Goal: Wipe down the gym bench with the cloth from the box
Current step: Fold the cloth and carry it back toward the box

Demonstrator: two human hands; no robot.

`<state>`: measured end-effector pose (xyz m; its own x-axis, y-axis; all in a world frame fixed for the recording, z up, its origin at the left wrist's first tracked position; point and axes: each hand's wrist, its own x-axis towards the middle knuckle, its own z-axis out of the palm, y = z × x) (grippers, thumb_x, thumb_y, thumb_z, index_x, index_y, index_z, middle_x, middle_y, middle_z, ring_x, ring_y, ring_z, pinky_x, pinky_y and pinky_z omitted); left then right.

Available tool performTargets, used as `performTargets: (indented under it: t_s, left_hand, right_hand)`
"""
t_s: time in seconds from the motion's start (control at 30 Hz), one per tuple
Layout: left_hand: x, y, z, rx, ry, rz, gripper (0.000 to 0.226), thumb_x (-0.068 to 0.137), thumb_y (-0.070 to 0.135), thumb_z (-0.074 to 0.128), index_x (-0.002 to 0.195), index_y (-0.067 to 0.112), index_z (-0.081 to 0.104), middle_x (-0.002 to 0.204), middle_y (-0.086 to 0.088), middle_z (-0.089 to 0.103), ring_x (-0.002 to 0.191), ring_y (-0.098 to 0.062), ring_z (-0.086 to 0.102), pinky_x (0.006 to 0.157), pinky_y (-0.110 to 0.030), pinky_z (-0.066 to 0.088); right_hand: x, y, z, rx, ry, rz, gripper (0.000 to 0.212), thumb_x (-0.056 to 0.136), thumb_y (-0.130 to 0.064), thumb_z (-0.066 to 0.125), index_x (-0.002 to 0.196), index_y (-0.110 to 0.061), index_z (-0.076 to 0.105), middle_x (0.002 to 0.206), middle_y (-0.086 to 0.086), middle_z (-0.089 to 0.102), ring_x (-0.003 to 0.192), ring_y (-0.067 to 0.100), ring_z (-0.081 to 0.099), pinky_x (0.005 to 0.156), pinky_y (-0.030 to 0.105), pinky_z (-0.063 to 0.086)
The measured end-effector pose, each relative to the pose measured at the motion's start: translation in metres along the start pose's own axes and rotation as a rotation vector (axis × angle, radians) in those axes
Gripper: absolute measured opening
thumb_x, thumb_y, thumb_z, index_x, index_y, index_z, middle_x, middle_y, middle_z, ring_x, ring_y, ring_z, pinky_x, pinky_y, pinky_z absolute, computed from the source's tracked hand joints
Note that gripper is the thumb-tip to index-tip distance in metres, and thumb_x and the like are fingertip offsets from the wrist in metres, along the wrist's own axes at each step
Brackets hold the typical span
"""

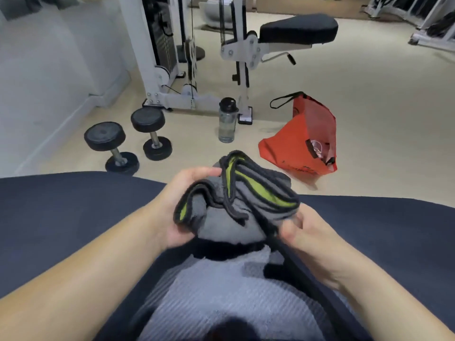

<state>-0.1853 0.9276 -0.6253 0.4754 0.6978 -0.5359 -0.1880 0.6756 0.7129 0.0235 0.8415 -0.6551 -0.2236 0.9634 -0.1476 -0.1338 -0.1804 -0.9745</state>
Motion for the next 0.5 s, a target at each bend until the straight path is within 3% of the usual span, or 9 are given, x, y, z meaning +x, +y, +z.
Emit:
performTargets:
  t_s: [0.07,0.13,0.17,0.23,0.27,0.3,0.37,0.43,0.5]
  left_hand:
    - [0.02,0.004,0.02,-0.075,-0.064,-0.075,0.022,0.093,0.026,0.058,0.109,0.013,0.067,0.108,-0.014,0.069,0.105,-0.031,0.063,0.11,-0.045,0.044]
    - [0.028,0.009,0.043,-0.146,-0.089,-0.143,0.023,0.092,0.025,0.061,0.11,0.012,0.068,0.114,-0.016,0.067,0.112,-0.032,0.059,0.118,-0.046,0.038]
    - [0.027,0.014,0.058,-0.142,-0.083,-0.166,0.021,0.091,0.023,0.062,0.104,0.01,0.072,0.109,-0.015,0.07,0.107,-0.031,0.063,0.113,-0.043,0.044]
    - [0.019,0.028,0.089,-0.077,-0.019,-0.186,0.028,0.09,0.018,0.06,0.073,0.007,0.08,0.084,-0.011,0.078,0.077,-0.025,0.075,0.081,-0.031,0.061]
    - [0.012,0.036,0.101,-0.047,0.029,-0.184,0.038,0.091,0.016,0.058,0.061,0.007,0.079,0.071,-0.011,0.077,0.062,-0.024,0.075,0.066,-0.027,0.061]
    - [0.004,0.046,0.115,-0.015,0.051,-0.211,0.04,0.092,0.016,0.057,0.06,0.007,0.079,0.068,-0.012,0.077,0.058,-0.024,0.074,0.062,-0.029,0.06]
    - [-0.016,0.068,0.146,0.065,0.037,-0.252,0.026,0.091,0.026,0.064,0.084,0.01,0.083,0.087,-0.012,0.08,0.077,-0.027,0.077,0.083,-0.037,0.059]
    - [-0.039,0.094,0.181,0.213,-0.041,-0.269,0.036,0.088,0.046,0.069,0.108,0.018,0.08,0.11,-0.01,0.079,0.101,-0.029,0.075,0.098,-0.045,0.054]
    - [-0.066,0.12,0.228,0.379,-0.076,-0.239,0.042,0.084,0.051,0.074,0.113,0.02,0.075,0.109,-0.009,0.079,0.099,-0.026,0.076,0.087,-0.043,0.06]
  right_hand:
    - [-0.002,-0.009,-0.024,0.046,0.031,-0.018,0.082,0.069,-0.035,0.094,0.137,-0.004,0.059,0.136,0.013,0.07,0.129,0.029,0.066,0.109,0.043,0.053]
    - [-0.003,-0.021,-0.031,0.15,0.116,-0.028,0.056,0.085,-0.013,0.078,0.137,-0.003,0.061,0.136,0.018,0.069,0.129,0.036,0.064,0.109,0.046,0.052]
    - [-0.005,-0.029,-0.033,0.211,0.178,0.002,0.047,0.093,-0.011,0.069,0.138,-0.004,0.061,0.138,0.019,0.068,0.131,0.037,0.063,0.111,0.047,0.05]
    - [-0.017,-0.045,-0.039,0.31,0.306,0.084,0.041,0.102,-0.014,0.055,0.141,-0.004,0.059,0.141,0.019,0.066,0.134,0.035,0.06,0.115,0.05,0.046]
    - [-0.023,-0.058,-0.043,0.327,0.369,0.13,0.039,0.104,-0.015,0.053,0.141,-0.005,0.06,0.14,0.018,0.066,0.133,0.035,0.061,0.115,0.051,0.046]
    - [-0.029,-0.079,-0.044,0.312,0.423,0.175,0.037,0.105,-0.016,0.053,0.139,-0.004,0.062,0.137,0.018,0.069,0.131,0.034,0.063,0.113,0.051,0.046]
    - [-0.045,-0.129,-0.049,0.205,0.512,0.248,0.031,0.103,-0.016,0.057,0.129,-0.005,0.069,0.126,0.015,0.075,0.122,0.034,0.069,0.105,0.05,0.052]
    - [-0.062,-0.189,-0.055,0.103,0.564,0.287,0.024,0.101,-0.017,0.063,0.12,-0.007,0.074,0.115,0.01,0.08,0.113,0.03,0.074,0.099,0.047,0.057]
    - [-0.083,-0.255,-0.062,0.059,0.564,0.306,0.022,0.101,-0.021,0.065,0.117,-0.011,0.075,0.11,0.008,0.081,0.108,0.026,0.077,0.096,0.045,0.059]
